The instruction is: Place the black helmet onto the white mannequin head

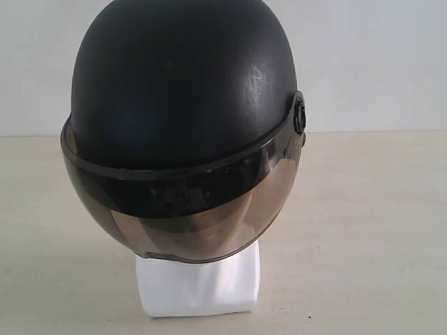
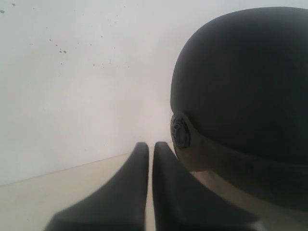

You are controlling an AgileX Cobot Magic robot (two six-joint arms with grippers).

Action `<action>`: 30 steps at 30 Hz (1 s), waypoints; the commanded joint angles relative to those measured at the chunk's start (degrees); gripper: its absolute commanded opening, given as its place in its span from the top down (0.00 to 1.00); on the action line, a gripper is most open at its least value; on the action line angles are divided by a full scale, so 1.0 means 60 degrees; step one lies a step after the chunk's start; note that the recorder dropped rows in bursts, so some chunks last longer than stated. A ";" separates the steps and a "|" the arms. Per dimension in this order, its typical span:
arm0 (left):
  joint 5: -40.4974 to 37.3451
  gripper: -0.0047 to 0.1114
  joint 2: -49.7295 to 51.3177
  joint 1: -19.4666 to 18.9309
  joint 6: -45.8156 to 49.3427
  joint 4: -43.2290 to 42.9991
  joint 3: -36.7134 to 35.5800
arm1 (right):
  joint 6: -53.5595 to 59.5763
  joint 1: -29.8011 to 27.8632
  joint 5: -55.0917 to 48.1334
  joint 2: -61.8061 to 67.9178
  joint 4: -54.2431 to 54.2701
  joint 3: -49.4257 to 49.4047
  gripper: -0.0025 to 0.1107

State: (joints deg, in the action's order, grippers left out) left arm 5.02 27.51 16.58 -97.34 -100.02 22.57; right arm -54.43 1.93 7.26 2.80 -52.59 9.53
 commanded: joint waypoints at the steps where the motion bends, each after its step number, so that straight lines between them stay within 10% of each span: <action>1: -0.0090 0.92 -0.0074 -0.0008 -0.0123 0.0013 -0.0035 | -0.0448 -0.1074 0.0881 -0.0033 -0.0070 -0.0425 0.98; 13: -0.0090 0.92 -0.0074 -0.0008 -0.0123 0.0013 -0.0035 | 0.3639 -0.0016 -0.0146 -0.0157 0.3075 -0.0500 0.98; 19: -0.0090 0.92 -0.0074 -0.0008 -0.0123 0.0013 -0.0035 | 0.8045 -0.0016 -0.0649 -0.0157 0.7703 -0.0837 0.98; 30: -0.0090 0.92 -0.0074 -0.0008 -0.0123 0.0013 -0.0035 | 0.9072 -0.0016 -0.1092 -0.0157 0.9000 -0.1588 0.98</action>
State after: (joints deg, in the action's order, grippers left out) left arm 5.02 27.51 16.58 -97.34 -100.02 22.57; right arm -2.79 1.74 1.07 1.81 -2.25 1.08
